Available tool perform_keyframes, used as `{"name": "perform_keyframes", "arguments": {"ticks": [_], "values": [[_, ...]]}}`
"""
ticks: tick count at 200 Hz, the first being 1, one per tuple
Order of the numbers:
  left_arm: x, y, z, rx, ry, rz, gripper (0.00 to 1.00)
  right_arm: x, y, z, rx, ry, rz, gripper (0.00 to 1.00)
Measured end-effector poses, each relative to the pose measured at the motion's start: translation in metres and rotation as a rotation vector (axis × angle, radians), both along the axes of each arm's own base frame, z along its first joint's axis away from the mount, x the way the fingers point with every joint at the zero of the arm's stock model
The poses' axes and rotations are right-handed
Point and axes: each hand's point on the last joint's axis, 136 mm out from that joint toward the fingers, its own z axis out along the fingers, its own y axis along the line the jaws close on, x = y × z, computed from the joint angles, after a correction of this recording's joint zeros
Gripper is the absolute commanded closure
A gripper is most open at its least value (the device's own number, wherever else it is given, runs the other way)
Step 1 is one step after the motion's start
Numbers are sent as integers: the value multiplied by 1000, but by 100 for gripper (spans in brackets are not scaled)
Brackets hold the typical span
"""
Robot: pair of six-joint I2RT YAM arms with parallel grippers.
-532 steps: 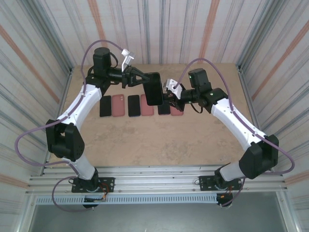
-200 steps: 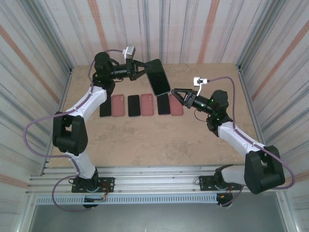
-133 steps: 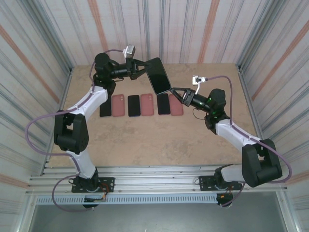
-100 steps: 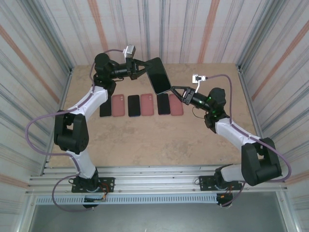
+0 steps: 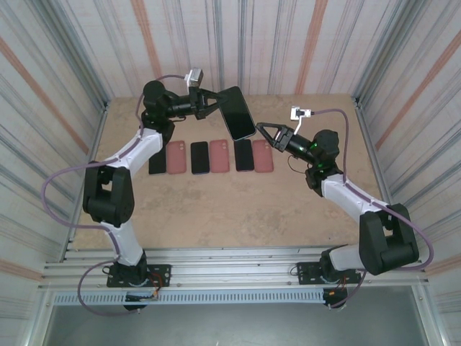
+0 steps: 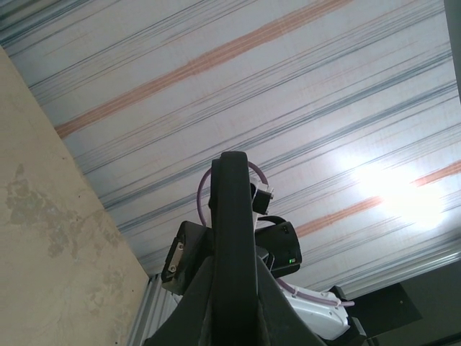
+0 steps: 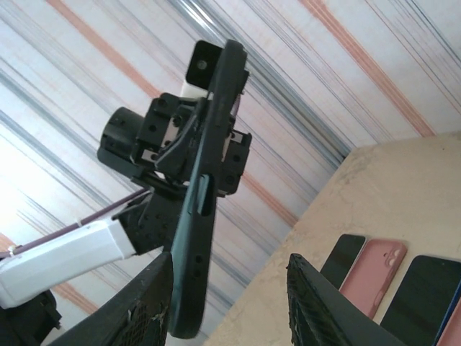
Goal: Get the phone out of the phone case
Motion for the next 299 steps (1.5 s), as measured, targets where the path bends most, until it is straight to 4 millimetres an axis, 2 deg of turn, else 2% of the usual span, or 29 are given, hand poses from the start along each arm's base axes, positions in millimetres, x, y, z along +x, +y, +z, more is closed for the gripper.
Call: {"name": "perform_keyframes", "arguments": {"ticks": [87,122,158,199,260,278,299], "values": [[1,1,11,-45,-8,10,100,5,4,-9,-11,25,16,58],[3,1,11,-49,-3,15,100,4,13,-2,0,23,46,58],[4,0,8,-51,6,13,100,5,26,-5,32,66,70,59],[10,-3,-2,-53,31,8,100,8,34,-9,78,124,81,67],[16,-5,-15,-40,59,9,81,8,40,-12,115,177,102,92],[16,-5,-16,-36,63,10,75,8,42,-10,134,182,109,95],[17,-5,-18,-33,69,13,73,11,43,-11,160,192,105,97]]}}
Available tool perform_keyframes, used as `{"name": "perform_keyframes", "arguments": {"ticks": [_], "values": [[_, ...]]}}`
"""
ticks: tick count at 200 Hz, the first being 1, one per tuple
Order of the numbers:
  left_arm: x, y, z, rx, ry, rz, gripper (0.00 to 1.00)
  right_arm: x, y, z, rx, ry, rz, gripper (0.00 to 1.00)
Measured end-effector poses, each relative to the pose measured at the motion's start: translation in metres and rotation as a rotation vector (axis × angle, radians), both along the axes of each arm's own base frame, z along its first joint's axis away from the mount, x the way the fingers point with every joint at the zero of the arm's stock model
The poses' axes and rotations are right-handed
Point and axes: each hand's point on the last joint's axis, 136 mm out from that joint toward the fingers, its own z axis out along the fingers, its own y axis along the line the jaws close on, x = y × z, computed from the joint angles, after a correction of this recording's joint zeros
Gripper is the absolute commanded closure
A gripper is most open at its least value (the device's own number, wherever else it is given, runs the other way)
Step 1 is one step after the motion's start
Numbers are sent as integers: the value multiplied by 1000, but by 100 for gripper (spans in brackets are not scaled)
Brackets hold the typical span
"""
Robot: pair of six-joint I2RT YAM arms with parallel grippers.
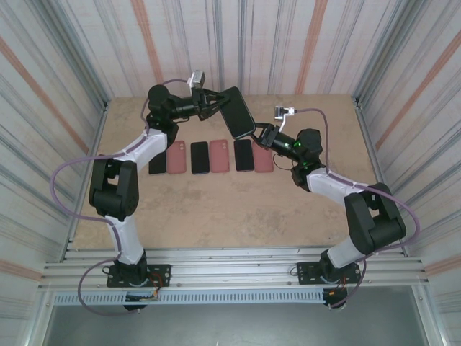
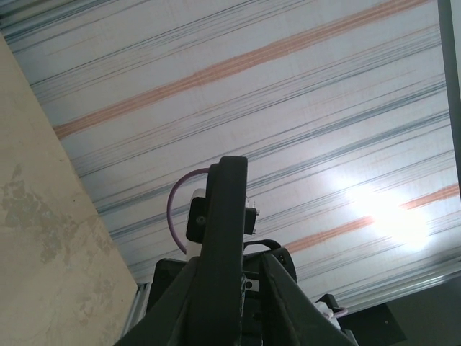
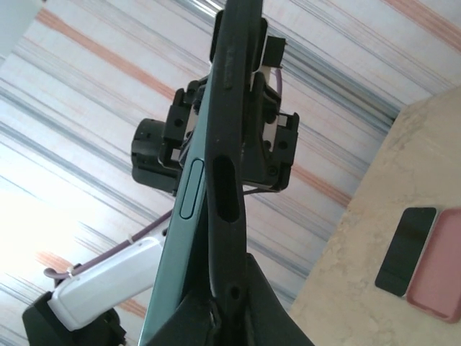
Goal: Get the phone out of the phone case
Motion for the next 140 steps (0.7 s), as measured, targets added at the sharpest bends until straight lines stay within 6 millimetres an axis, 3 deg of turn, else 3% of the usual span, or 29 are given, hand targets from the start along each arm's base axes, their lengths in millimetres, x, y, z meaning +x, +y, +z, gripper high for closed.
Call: {"name": "perform_keyframes", "arguments": {"ticks": [26,57,120,140], "values": [[1,0,-1,3,-3,2,66,4,2,-6,24,27,-10,98],[4,2,-5,21,0,13,44,7,4,-8,39,37,-24,99],[11,3,-18,76,14,32,17,25,1,-16,86,44,-104,100],[13,5,-22,93,29,45,14,33,1,-21,102,45,-136,100]]}}
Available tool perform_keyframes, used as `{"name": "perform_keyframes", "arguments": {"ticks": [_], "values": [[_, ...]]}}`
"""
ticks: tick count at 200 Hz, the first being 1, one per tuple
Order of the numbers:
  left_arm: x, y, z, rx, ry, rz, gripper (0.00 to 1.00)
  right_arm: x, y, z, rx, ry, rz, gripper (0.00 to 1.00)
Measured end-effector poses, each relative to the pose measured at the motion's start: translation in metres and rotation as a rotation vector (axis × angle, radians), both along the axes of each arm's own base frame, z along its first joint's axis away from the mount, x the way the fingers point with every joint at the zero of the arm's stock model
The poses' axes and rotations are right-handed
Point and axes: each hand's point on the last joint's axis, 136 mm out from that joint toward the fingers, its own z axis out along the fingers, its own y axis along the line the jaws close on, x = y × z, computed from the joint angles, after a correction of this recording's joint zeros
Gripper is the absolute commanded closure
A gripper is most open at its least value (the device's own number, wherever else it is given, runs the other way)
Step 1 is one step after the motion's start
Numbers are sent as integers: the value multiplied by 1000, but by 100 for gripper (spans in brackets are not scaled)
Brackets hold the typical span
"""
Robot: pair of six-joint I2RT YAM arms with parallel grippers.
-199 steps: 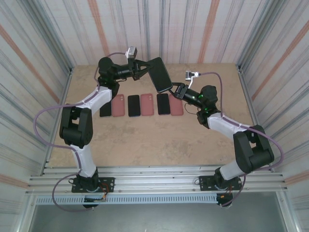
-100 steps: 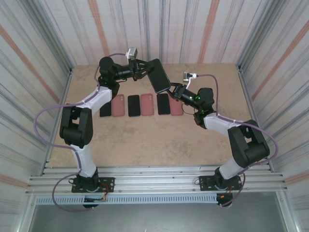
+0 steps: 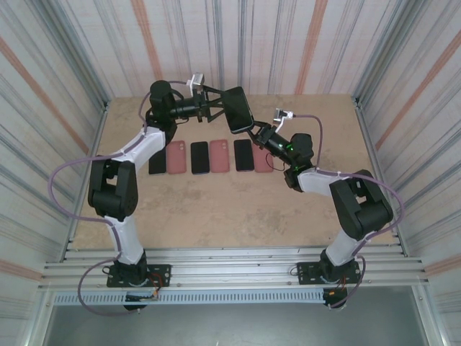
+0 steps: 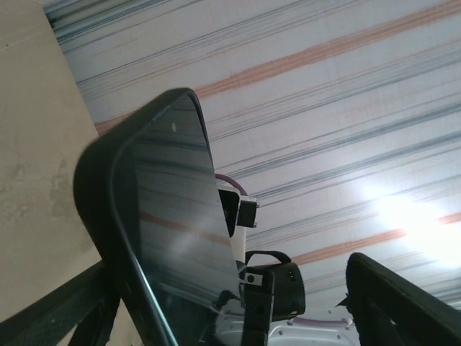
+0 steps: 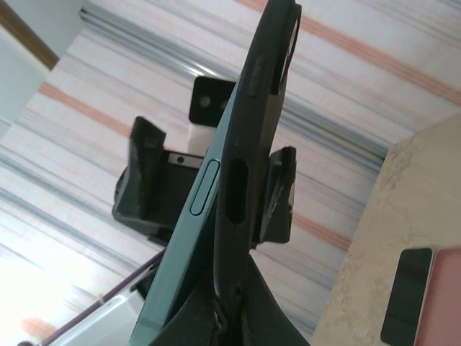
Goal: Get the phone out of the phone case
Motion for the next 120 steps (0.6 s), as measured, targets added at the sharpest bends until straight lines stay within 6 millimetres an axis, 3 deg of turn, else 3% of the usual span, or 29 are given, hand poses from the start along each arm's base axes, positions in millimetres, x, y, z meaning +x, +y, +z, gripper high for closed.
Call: {"name": "perform_keyframes", "arguments": {"ticks": [48,120], "values": [[1,10,3,16,19,71,18,17,8,1,31,-4,-53,99],[-24,27,3,50,139,239,27,33,4,-1,37,-14,-223,98]]}}
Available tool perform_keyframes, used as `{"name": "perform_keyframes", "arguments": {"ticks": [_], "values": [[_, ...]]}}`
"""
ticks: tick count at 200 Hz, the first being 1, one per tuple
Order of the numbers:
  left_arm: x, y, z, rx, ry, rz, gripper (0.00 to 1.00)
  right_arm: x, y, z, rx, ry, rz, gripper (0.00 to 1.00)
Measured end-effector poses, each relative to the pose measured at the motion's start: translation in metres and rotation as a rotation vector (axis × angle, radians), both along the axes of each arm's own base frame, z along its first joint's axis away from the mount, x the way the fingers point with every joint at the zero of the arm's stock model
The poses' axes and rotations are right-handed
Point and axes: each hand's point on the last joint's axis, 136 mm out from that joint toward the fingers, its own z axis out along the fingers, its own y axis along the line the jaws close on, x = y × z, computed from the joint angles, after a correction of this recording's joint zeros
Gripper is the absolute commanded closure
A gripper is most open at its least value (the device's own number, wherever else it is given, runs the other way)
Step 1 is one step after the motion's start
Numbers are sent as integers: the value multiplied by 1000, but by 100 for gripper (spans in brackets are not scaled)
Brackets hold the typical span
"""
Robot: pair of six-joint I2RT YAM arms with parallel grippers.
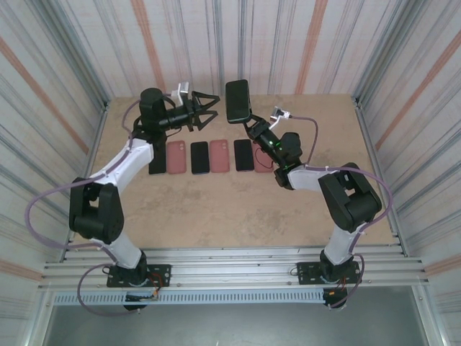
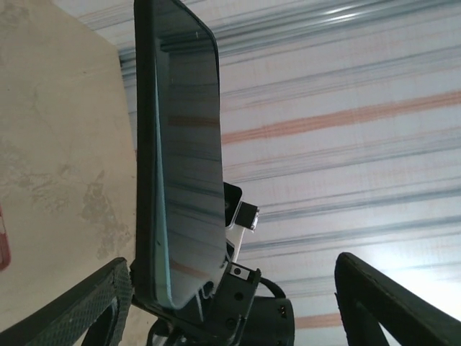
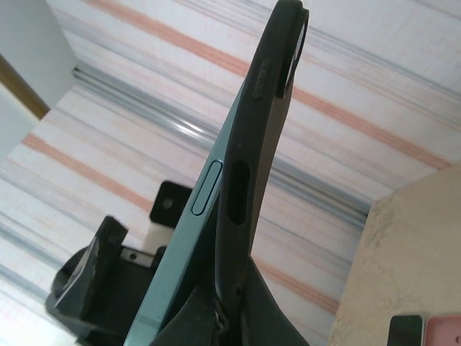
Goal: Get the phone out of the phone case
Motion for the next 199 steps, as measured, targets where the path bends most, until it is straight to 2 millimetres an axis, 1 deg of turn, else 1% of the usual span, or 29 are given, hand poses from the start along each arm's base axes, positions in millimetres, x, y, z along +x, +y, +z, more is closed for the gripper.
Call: {"name": "perform_keyframes", "arguments": {"ticks": [12,25,34,51,65,92,130,166,199], "values": [[-6,-4,4,8,15,17,29,1,1,-2,-10,-3,-28,98],[-16,-12,7,15,30,26,36,3,1,-4,-20,-9,-59,98],[-22,-18,8,11,46,34,39,3,1,-5,-28,-13,-80,98],[-33,-28,4,14,80,44,43,5,2,-5,-35,-20,-113,98],[-37,-34,-4,15,117,56,49,7,3,-3,-33,-26,-129,98],[-37,-38,-19,18,187,98,54,9,7,3,-22,-38,-144,98],[-34,-42,-17,-16,222,133,60,7,10,5,-23,-47,-152,98],[-29,-43,-12,-49,223,148,61,6,12,5,-26,-49,-158,99],[-25,-45,-18,-51,235,150,58,6,12,5,-25,-49,-158,99]]}}
